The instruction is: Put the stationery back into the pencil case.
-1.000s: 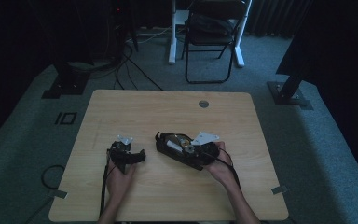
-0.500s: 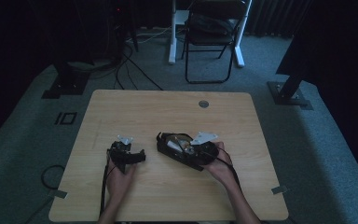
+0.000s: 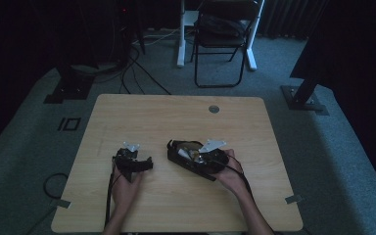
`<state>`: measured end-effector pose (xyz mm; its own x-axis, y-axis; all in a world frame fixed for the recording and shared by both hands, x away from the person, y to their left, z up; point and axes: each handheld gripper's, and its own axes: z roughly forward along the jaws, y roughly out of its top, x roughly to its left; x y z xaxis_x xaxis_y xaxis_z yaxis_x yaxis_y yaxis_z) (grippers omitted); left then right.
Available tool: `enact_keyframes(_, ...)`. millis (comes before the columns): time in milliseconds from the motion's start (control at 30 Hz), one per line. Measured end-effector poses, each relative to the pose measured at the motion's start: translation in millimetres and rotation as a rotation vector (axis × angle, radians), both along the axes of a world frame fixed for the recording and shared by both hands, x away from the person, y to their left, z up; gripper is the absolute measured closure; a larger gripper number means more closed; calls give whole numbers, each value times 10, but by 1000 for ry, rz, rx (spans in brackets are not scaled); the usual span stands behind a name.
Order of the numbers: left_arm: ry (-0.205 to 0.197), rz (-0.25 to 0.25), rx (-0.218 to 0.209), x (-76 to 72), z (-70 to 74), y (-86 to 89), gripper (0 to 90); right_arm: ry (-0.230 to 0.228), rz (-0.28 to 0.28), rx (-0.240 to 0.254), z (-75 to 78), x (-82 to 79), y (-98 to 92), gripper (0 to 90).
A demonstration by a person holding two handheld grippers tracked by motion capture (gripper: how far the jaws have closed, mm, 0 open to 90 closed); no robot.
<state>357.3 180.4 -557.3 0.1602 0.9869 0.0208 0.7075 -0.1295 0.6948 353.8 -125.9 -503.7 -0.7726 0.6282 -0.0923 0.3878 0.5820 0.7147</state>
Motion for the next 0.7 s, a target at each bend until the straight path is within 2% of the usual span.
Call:
enact_keyframes(300,0,0,0,0,0,0,15,13,4,8,14,-1,-8,407)
enact_keyframes(433,0,0,0,0,0,0,15,5,8,19,40,-39,-9,363)
enact_keyframes(533,0,0,0,0,0,0,15,-21,14,79,144,-94,-39,325)
enact_keyframes(700,0,0,0,0,0,0,15,-84,-4,136,295,-176,-118,342)
